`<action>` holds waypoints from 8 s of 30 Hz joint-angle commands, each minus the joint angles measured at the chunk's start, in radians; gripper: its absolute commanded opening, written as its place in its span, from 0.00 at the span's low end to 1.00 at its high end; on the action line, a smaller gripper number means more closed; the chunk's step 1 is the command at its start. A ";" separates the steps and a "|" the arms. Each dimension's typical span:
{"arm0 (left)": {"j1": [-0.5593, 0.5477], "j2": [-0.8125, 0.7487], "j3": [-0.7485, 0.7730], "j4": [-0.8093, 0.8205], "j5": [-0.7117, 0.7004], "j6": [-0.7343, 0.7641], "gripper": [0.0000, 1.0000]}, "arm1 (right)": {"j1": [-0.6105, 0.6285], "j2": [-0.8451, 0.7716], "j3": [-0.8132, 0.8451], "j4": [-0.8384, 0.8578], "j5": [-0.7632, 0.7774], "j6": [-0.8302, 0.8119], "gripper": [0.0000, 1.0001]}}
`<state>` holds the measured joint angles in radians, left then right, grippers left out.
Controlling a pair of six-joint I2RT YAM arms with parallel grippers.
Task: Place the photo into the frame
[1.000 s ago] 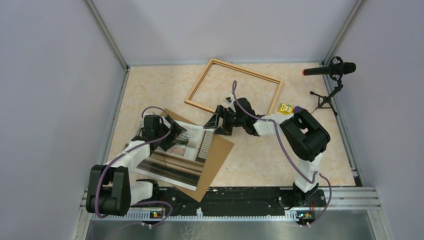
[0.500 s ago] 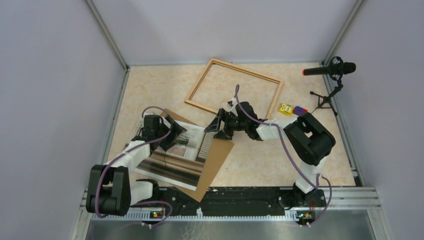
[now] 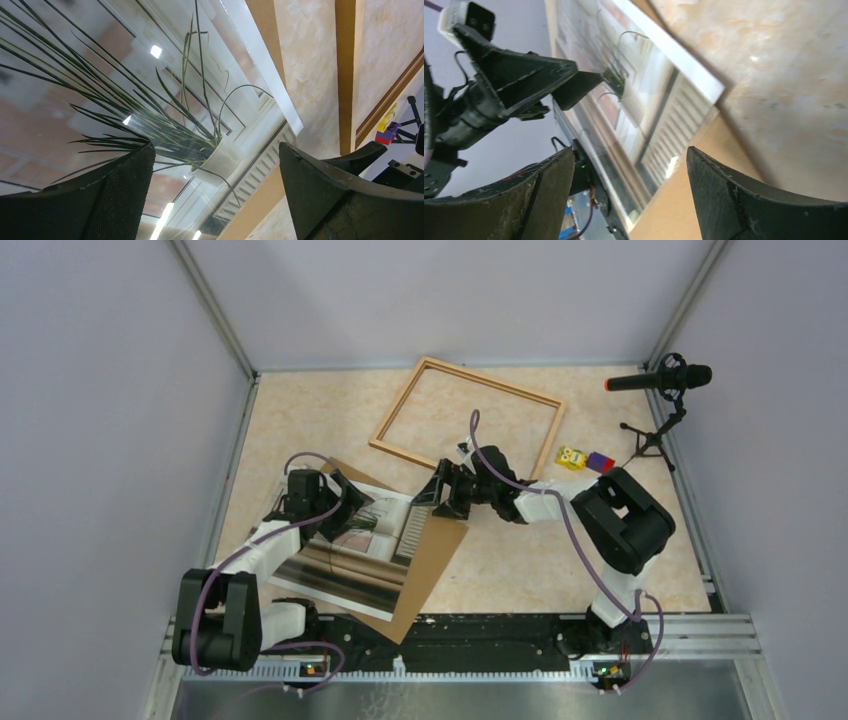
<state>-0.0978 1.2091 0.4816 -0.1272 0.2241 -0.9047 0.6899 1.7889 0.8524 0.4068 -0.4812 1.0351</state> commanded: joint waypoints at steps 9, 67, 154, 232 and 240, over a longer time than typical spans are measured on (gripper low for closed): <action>-0.003 0.064 -0.054 -0.138 -0.019 0.043 0.99 | -0.033 0.126 0.097 -0.054 0.052 -0.139 0.81; -0.003 0.038 -0.059 -0.109 0.015 0.072 0.99 | 0.010 0.097 -0.053 0.455 -0.111 0.227 0.68; 0.317 0.117 0.470 -0.490 -0.464 0.236 0.99 | 0.146 0.194 0.244 -0.189 0.098 -0.301 0.75; 0.462 0.414 0.370 -0.024 0.280 0.296 0.99 | -0.117 -0.065 -0.029 -0.192 0.068 -0.265 0.78; 0.448 0.400 0.546 -0.432 -0.125 0.196 0.99 | -0.188 -0.114 0.014 -0.431 0.118 -0.455 0.81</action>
<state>0.3630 1.6131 0.9024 -0.2485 0.3519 -0.6182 0.5182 1.7435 0.8536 0.1368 -0.4324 0.7059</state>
